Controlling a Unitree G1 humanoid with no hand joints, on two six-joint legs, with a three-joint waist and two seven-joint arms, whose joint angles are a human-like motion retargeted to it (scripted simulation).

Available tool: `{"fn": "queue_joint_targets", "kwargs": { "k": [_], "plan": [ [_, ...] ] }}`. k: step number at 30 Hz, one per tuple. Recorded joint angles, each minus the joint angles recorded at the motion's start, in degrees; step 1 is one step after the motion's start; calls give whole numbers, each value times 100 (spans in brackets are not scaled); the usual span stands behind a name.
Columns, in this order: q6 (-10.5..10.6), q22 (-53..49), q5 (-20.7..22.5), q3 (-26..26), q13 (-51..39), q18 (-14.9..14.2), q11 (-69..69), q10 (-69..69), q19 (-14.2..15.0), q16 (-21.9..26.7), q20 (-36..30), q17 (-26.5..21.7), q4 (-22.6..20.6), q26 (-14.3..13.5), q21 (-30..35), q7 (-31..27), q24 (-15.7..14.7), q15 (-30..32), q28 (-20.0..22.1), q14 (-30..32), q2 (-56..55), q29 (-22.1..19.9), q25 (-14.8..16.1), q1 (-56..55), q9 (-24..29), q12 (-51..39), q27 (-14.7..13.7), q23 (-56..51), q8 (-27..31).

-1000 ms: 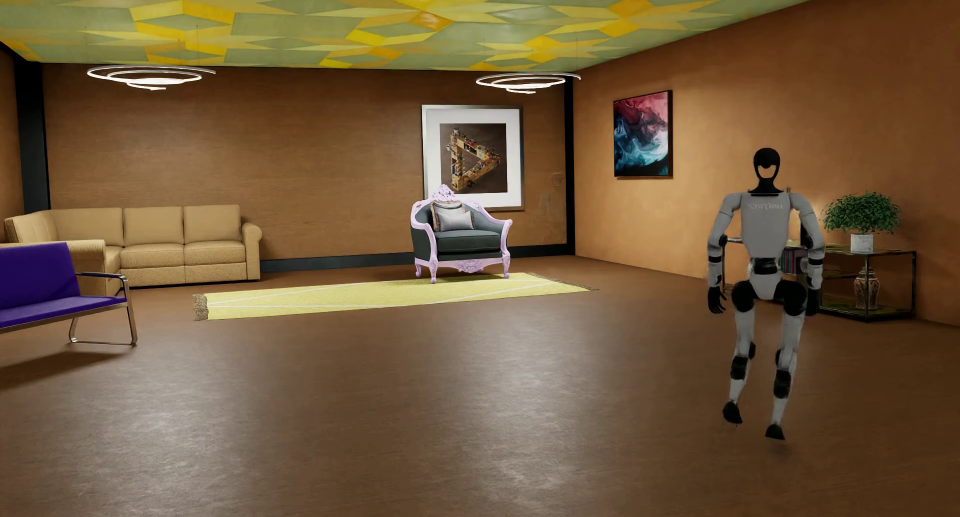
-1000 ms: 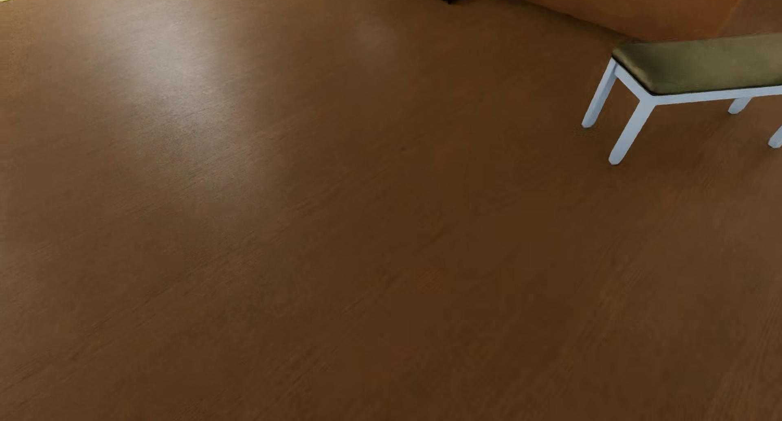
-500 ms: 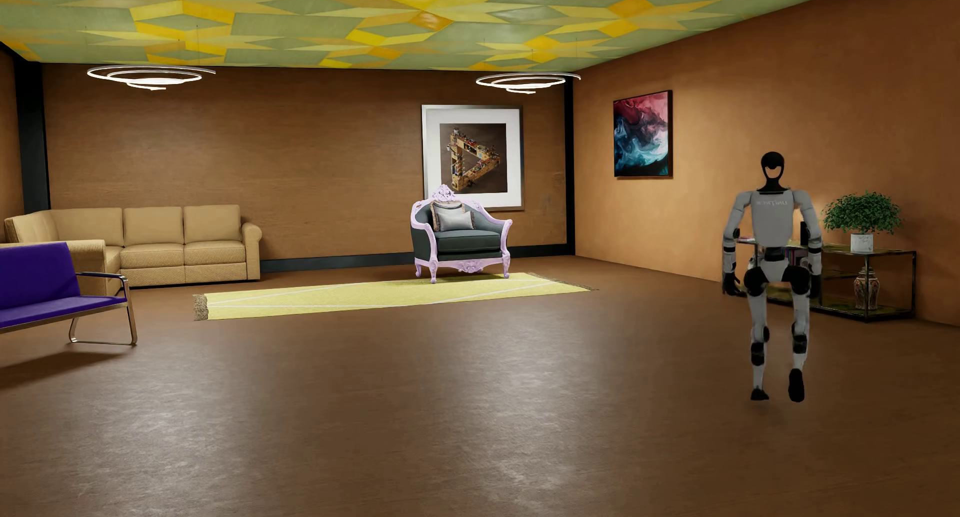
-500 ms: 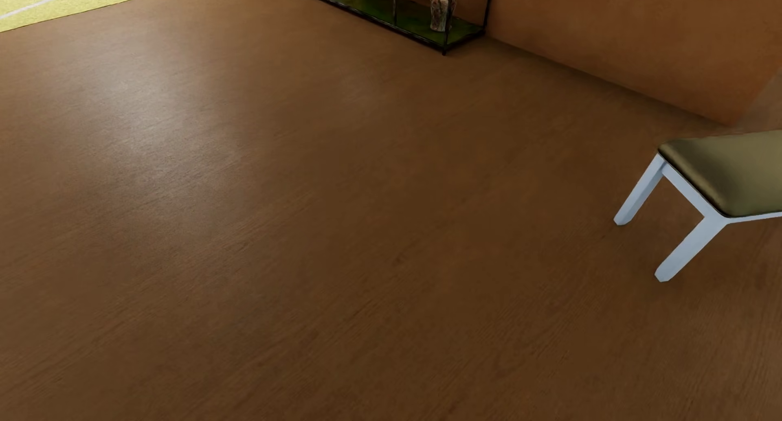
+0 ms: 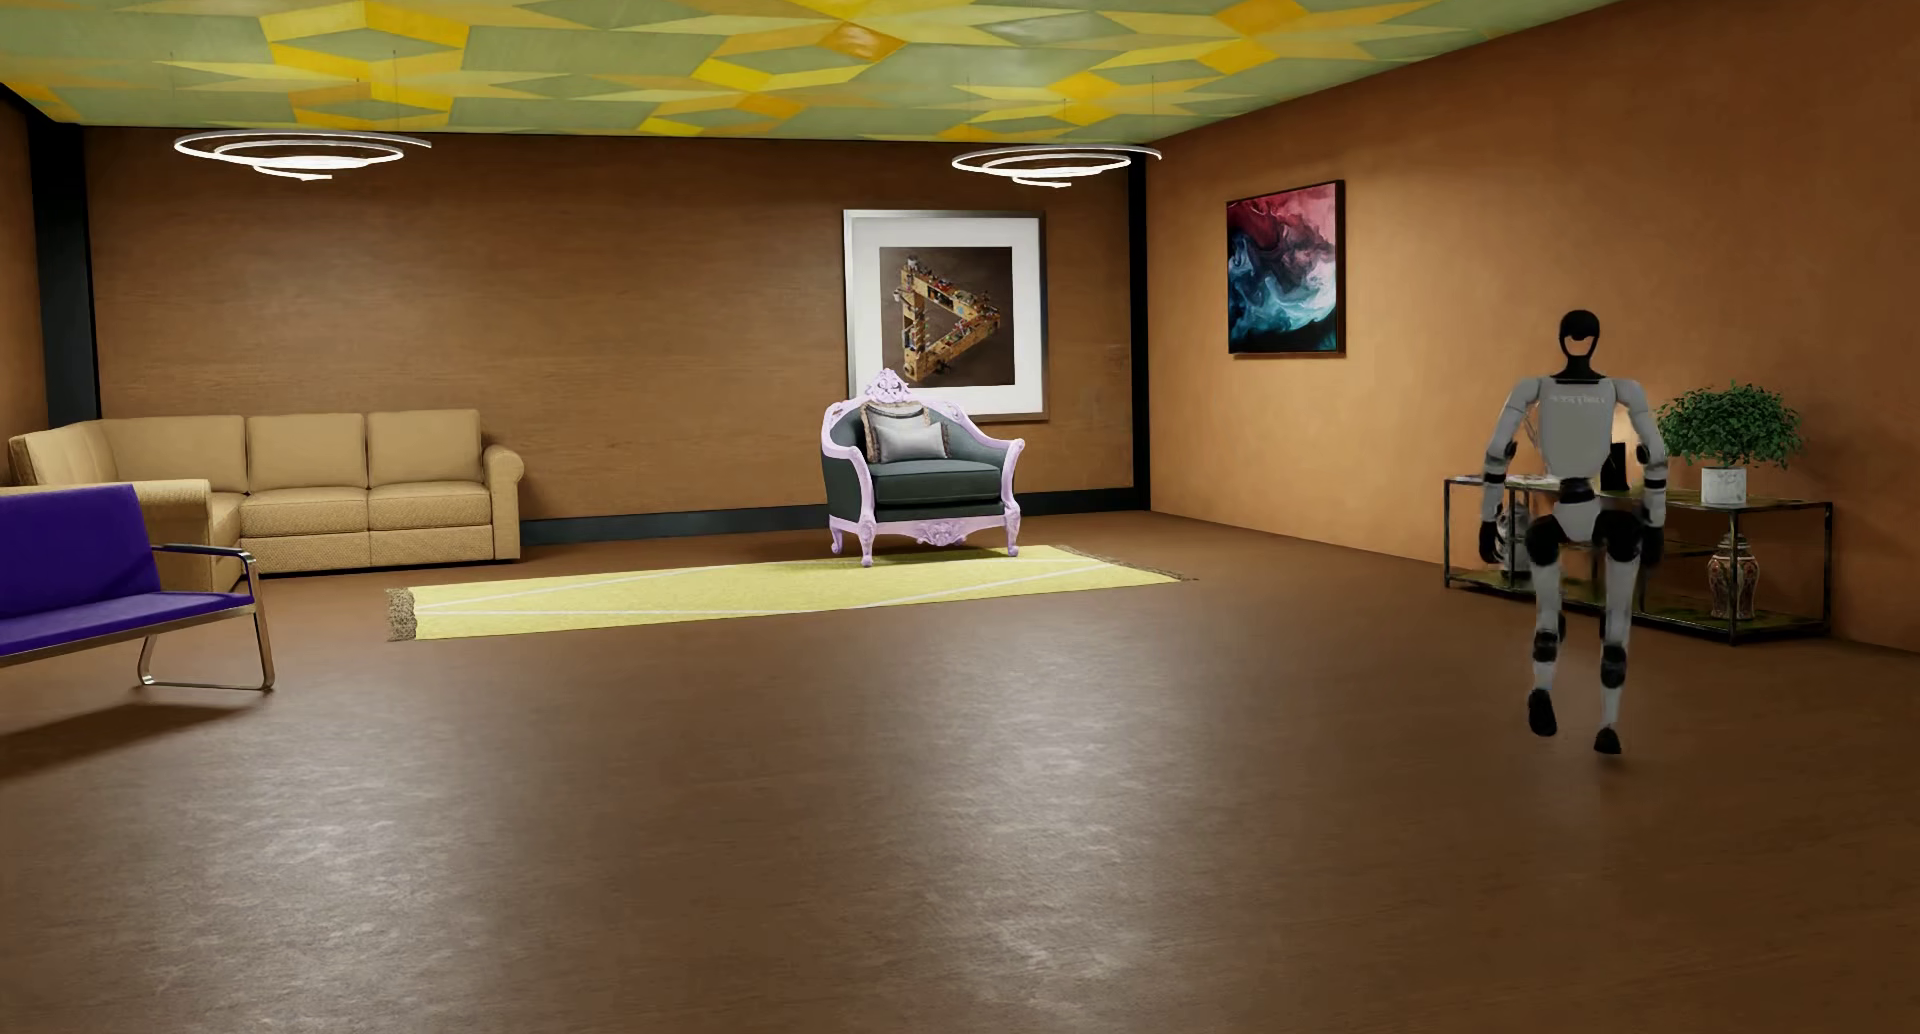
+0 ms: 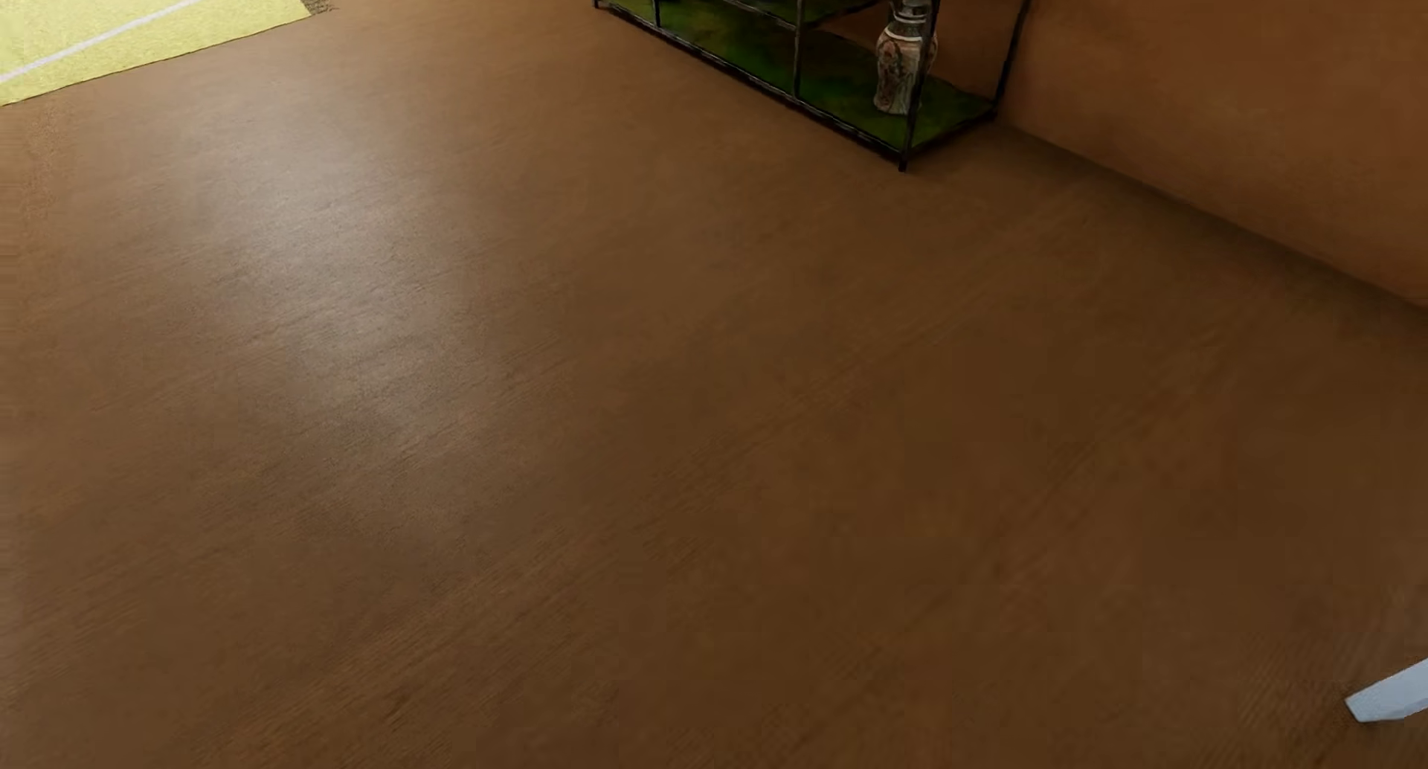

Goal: Move towards the dark armchair

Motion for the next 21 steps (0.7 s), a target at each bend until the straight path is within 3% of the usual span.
{"fn": "queue_joint_targets", "kwargs": {
  "k": [2, 4, 5, 6, 7, 8, 9, 10, 12, 13, 15, 17, 18, 19, 21],
  "plan": [
    [-130, 198, -237, 601, -172, 0, -620, -1708, 0, 90, 9, -96, -42, 0, -314, 0, 0, -1181, 0, 163, 1203, 0, 0, -738, -30, 317, 0, -547, 0],
    [-124, 499, -334, 984, -506, 0, -556, -3939, 0, 162, 1, -180, 125, 0, -552, 0, 0, -2062, 0, 282, 1906, 0, 0, -1152, -214, 495, 0, -1051, 0],
    [-92, 654, -371, 1094, -656, 0, -550, -4672, 0, 167, -55, -214, 172, 0, -710, 0, 0, -2208, 0, 889, 2144, 0, 0, -1185, -299, 567, 0, -1220, 0],
    [-49, 786, -359, 1086, -783, 0, -650, -6984, 0, 170, -32, -210, 191, 0, -816, 0, 0, -2079, 0, 3660, 2271, 0, 0, -1367, -406, 636, 0, -1300, 0],
    [-23, 957, -449, 1040, -783, 0, -549, -4730, 0, 162, -60, -194, 109, 0, -930, 0, 0, -1660, 0, 1186, 2485, 0, 0, -1546, -353, 673, 0, -1366, 0],
    [-53, 1137, -608, 1000, -668, 0, -96, -3992, 0, 177, -176, -123, -17, 0, -1065, 0, 0, -956, 0, 20, 2629, 0, 0, -1618, -299, 656, 0, -1287, 0],
    [-128, 1200, -849, 900, -567, 0, 920, -3271, 0, 139, -41, 7, -119, 0, -1105, 0, 0, -41, 0, 175, 2279, 0, 0, -1858, -364, 668, 0, -1002, 0],
    [-176, 1299, -1094, 791, -449, 0, 2268, -2610, 0, 129, -125, 94, -430, 0, -1042, 0, 0, 537, 0, -87, 1957, 0, 0, -1644, -193, 520, 0, -526, 0],
    [-29, 838, -1062, 460, -348, 0, 5253, -2875, 0, 81, -348, 38, -961, 0, -492, 0, 0, 302, 0, -286, 427, 0, 0, -810, -94, 184, 0, 216, 0],
    [128, 412, -960, 46, -210, 0, 5813, -3249, 0, 27, -253, -4, -1089, 0, -131, 0, 0, 210, 0, -68, -223, 0, 0, -214, -77, 138, 0, 424, 0],
    [317, -361, -723, -640, 236, 0, 5113, -4139, 0, -52, -59, 74, -1142, 0, 0, 0, 0, 731, 0, 341, -1393, 0, 0, 1087, -79, -90, 0, 718, 0],
    [388, -968, -695, -1316, 654, 0, 2754, -4742, 0, -83, 9, 117, -902, 0, 147, 0, 0, 1752, 0, 755, -2126, 0, 0, 2087, -98, -339, 0, 690, 0],
    [345, -1271, -758, -1481, 833, 0, 1567, -4922, 0, -42, 41, 185, -738, 0, 133, 0, 0, 1928, 0, 853, -2415, 0, 0, 2487, -151, -465, 0, 697, 0],
    [216, -1617, -874, -1511, 976, 0, 516, -4980, 0, 55, 57, 231, -607, 0, 181, 0, 0, 1209, 0, 1075, -2585, 0, 0, 2925, -200, -572, 0, 597, 0],
    [85, -2240, -1150, -1767, 971, 0, -419, -4914, 0, 196, 261, 337, -204, 0, 126, 0, 0, -1119, 0, 1614, -3027, 0, 0, 3248, -331, -629, 0, 681, 0]
  ]
}}
